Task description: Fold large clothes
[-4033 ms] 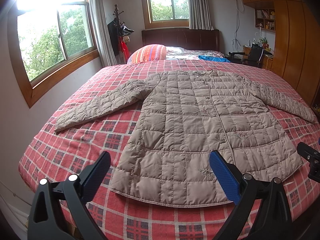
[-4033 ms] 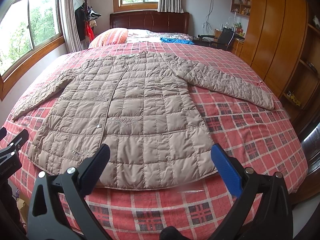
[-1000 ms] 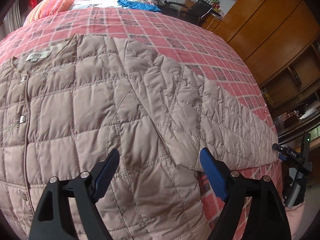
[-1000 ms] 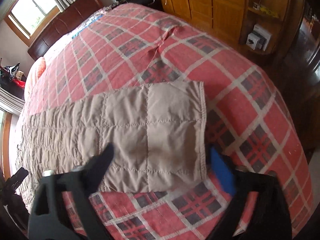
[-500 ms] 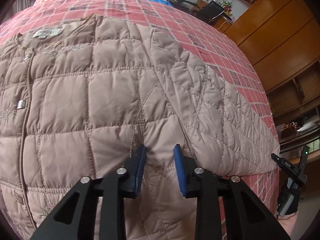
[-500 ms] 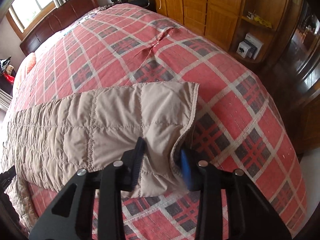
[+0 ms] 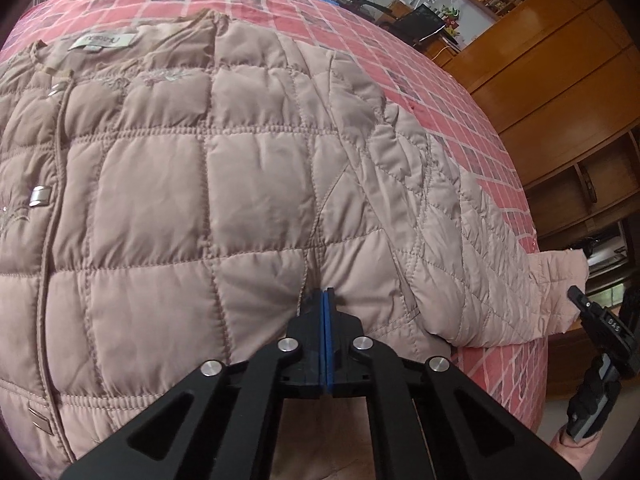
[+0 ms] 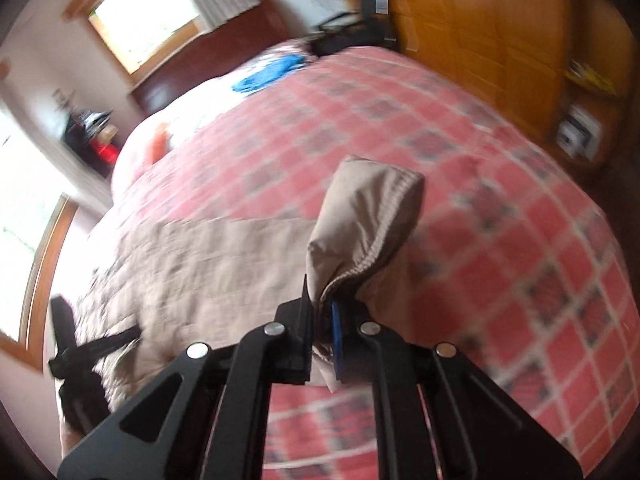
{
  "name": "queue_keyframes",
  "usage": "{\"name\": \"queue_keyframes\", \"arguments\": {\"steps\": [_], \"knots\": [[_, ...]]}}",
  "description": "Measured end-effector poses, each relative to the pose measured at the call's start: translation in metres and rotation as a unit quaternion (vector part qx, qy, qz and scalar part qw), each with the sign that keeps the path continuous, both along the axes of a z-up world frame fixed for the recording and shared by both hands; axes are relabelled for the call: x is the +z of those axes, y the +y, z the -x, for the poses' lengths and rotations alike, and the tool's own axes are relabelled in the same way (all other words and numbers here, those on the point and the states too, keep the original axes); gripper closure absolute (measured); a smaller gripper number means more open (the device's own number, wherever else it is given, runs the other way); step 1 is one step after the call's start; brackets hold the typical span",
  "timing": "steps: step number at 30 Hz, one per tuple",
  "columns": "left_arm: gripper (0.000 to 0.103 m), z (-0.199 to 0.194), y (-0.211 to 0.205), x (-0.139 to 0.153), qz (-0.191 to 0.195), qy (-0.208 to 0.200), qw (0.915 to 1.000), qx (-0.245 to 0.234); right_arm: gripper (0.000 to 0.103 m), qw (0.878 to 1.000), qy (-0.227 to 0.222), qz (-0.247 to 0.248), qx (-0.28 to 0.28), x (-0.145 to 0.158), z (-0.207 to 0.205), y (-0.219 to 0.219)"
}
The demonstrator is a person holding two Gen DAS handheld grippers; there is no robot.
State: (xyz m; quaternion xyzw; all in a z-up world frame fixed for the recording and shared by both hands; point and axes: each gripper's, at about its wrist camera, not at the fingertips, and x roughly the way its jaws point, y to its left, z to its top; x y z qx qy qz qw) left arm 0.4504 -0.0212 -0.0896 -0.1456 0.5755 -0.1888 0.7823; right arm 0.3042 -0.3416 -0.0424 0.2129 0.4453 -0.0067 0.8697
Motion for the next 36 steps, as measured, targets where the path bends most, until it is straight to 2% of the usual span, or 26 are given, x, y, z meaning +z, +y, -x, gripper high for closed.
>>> {"name": "queue_keyframes", "arguments": {"steps": [5,11,13,16,17,19,21,23,24,26,28,31,33,36], "knots": [[0.101,-0.003,0.000,-0.001,0.003,0.001,1.0000,-0.004,0.097,0.998,0.004,0.005,0.064,-0.002,-0.031,0.067],[0.101,-0.004,0.000,-0.001,0.005,0.001,0.9999,-0.009,0.096,0.993,0.039,0.031,0.104,-0.027,-0.063,0.120],[0.101,-0.004,0.001,-0.001,0.006,0.001,0.9999,-0.010,0.095,0.992,0.054,0.031,0.114,-0.037,-0.068,0.129],[0.101,-0.004,0.003,-0.002,0.009,0.002,0.9999,-0.011,0.085,0.989,0.057,0.030,0.134,-0.044,-0.066,0.137],[0.101,-0.004,0.003,-0.002,0.008,0.002,0.9999,-0.012,0.076,0.989,0.051,0.022,0.140,-0.043,-0.063,0.138],[0.101,-0.004,0.001,-0.001,0.003,0.000,0.9999,-0.014,0.067,0.987,0.020,-0.016,0.162,-0.029,-0.051,0.137],[0.101,-0.005,-0.002,0.000,-0.003,0.000,0.9999,-0.015,0.054,0.981,-0.014,-0.047,0.189,-0.014,-0.038,0.136],[0.099,-0.003,-0.004,0.004,-0.001,0.005,0.9999,-0.009,0.053,0.975,-0.061,-0.058,0.205,0.008,-0.022,0.133],[0.097,-0.001,-0.005,0.008,0.001,0.005,1.0000,-0.004,0.052,0.975,-0.075,-0.055,0.201,0.016,-0.017,0.129],[0.094,0.008,-0.012,0.022,0.004,-0.010,0.9999,-0.004,0.052,0.982,-0.076,-0.035,0.167,0.025,-0.013,0.113],[0.094,0.016,-0.027,0.036,0.016,-0.027,0.9994,-0.018,0.052,0.991,-0.063,-0.021,0.118,0.023,-0.012,0.090],[0.086,0.024,-0.060,0.050,0.053,-0.028,0.9968,-0.052,0.052,0.997,-0.031,-0.015,0.063,0.012,-0.015,0.061],[0.082,0.025,-0.089,0.050,0.060,-0.020,0.9950,-0.077,0.052,1.000,-0.001,0.018,0.018,0.003,-0.016,0.042],[0.079,0.021,-0.125,0.038,0.058,0.001,0.9938,-0.094,0.054,1.000,0.017,-0.002,-0.003,-0.010,-0.019,0.025]]}}
